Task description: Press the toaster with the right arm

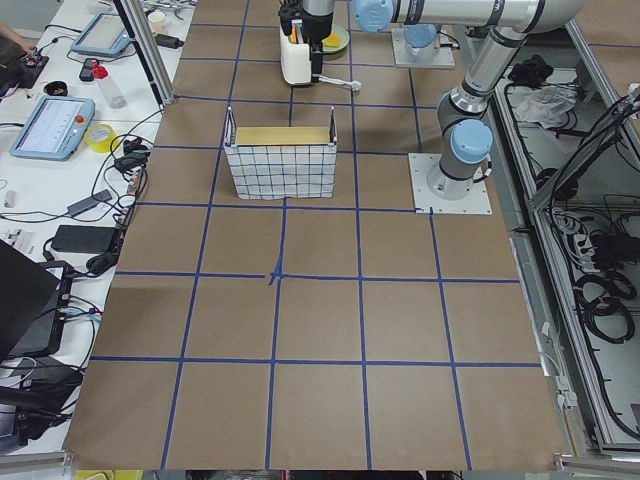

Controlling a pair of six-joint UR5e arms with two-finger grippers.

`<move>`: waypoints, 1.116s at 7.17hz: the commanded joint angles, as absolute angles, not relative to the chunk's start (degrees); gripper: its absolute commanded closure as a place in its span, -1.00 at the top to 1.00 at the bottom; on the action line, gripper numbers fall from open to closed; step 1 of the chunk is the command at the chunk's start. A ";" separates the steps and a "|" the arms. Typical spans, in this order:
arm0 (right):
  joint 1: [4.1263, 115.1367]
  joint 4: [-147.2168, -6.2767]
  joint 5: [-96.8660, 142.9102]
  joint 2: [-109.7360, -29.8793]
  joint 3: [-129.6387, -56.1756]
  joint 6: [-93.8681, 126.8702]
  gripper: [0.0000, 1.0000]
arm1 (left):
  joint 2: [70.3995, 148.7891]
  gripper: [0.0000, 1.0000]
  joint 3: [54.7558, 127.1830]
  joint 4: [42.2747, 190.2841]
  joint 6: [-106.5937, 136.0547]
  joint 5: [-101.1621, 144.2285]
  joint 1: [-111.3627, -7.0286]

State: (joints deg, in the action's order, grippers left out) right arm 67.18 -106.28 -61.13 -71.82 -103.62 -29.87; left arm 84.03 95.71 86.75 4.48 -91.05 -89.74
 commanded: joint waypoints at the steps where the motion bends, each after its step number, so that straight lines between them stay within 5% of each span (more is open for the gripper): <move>1: 67.15 -104.17 -61.52 -74.52 -103.10 -27.79 -1.00 | 84.02 1.00 95.71 86.75 4.48 -91.05 -89.74; 8: 67.50 -93.27 -66.60 -83.12 -95.29 -20.58 -1.00 | 84.02 1.00 95.71 86.75 4.48 -91.05 -89.74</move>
